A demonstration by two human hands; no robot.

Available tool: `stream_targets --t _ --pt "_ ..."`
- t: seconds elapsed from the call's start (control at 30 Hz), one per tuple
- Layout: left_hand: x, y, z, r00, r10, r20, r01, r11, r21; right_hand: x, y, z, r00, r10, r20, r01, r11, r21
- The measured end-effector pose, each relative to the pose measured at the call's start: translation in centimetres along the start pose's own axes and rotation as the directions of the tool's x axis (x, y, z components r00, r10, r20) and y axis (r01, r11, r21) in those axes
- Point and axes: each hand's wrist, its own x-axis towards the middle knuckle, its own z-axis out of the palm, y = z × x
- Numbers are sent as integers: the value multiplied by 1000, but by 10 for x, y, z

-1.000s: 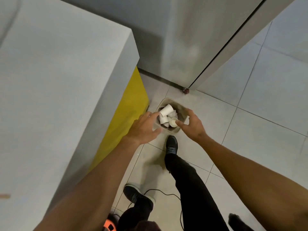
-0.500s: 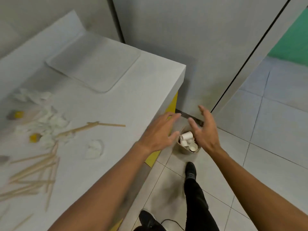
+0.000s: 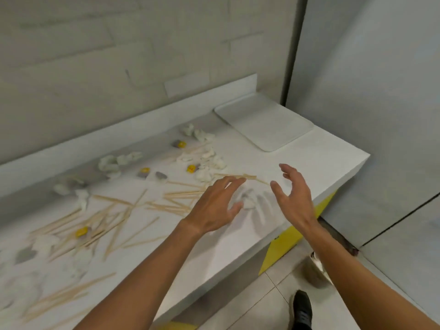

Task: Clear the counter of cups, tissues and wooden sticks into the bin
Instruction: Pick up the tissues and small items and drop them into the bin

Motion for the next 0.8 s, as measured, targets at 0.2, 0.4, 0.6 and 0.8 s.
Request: stream_targets --t 0.2,0.4,0.6,0.8 --pt "-48 -47 -22 977 -208 -41 210 977 38 8 -29 47 979 -84 184 80 996 28" --pt "-70 -81 -35 910 -400 -113 405 914 29 21 -41 84 921 -133 365 142 990 1" --pt "-59 -111 -48 841 -514 -170 522 853 7 54 -50 120 842 -181 507 213 977 -4" --pt "-36 -134 -60 745 -636 -201 645 764 -28 114 -61 157 757 -233 611 332 942 -52"
